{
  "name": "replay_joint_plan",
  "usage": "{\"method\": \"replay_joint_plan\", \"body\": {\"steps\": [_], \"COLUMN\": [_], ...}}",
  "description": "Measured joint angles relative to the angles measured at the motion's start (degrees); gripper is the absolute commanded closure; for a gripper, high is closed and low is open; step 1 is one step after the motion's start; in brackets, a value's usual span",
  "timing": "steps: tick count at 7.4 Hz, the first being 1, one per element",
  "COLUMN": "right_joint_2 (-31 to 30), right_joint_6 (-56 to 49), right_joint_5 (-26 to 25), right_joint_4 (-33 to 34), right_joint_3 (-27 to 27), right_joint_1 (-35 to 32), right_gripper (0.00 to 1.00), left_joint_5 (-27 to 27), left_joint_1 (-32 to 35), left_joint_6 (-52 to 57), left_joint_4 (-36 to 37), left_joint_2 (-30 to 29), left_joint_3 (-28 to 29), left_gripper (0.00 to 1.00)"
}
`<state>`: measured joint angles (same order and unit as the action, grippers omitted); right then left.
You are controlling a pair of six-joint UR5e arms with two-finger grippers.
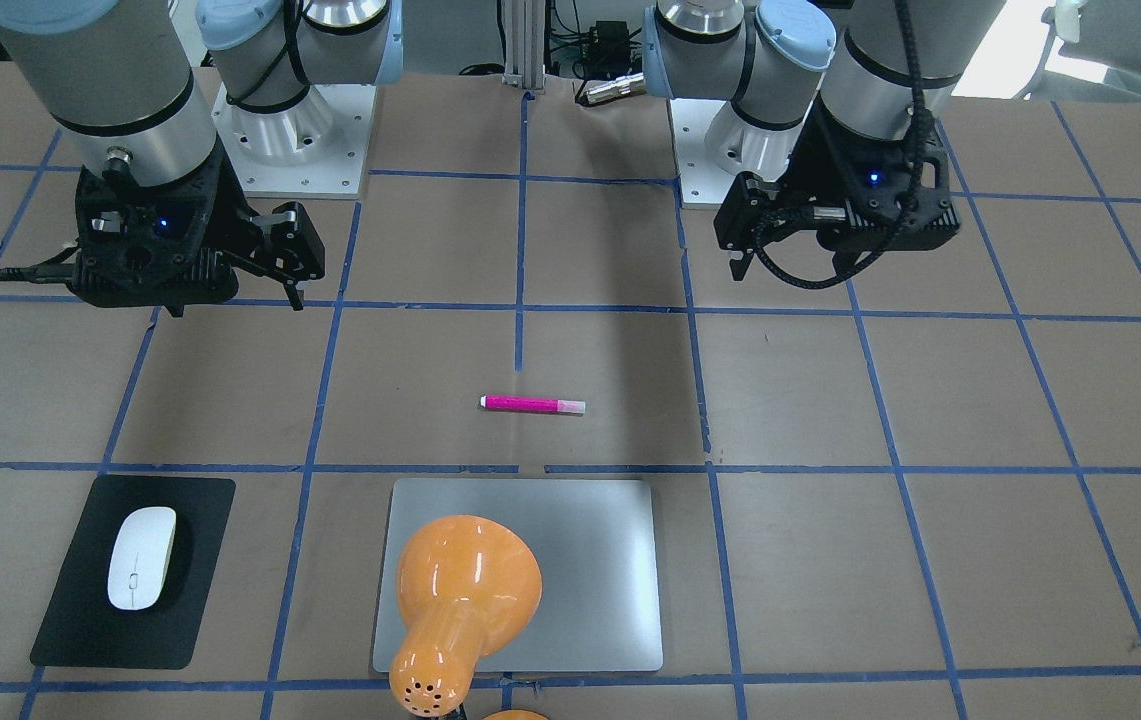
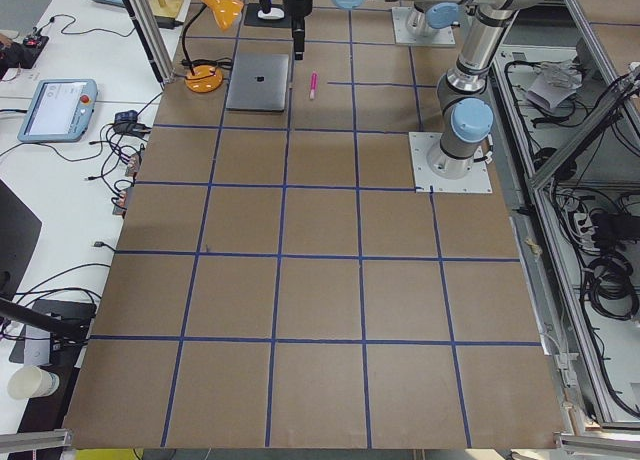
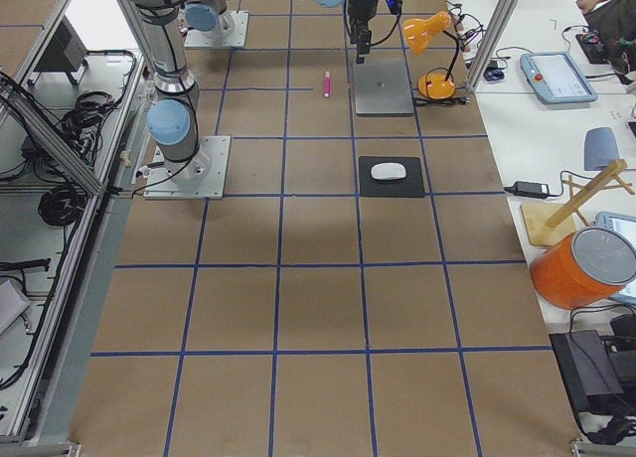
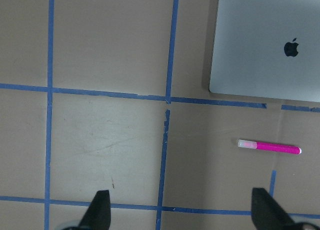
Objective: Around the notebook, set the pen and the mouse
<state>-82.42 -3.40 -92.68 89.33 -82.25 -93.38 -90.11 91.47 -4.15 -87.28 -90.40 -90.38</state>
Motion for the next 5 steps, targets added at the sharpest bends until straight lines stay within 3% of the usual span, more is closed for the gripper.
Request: {"method": "replay_joint_plan", "body": {"steps": [5], "right_joint_2": [-0.02], "right_joint_6": [-0.42], "right_joint_5": [-0.18], "right_joint_4": [-0.07], "right_joint_3": [-0.02], "right_joint_1": [0.16], "right_gripper": [0.00], "left_joint_5": [0.18], "left_joint_1": [-0.61], "left_joint_6": [0.36], "left_joint_4": [3.33], "left_joint_2": [0.80], "left_joint_3": [-1.04], "left_gripper": [0.00]}}
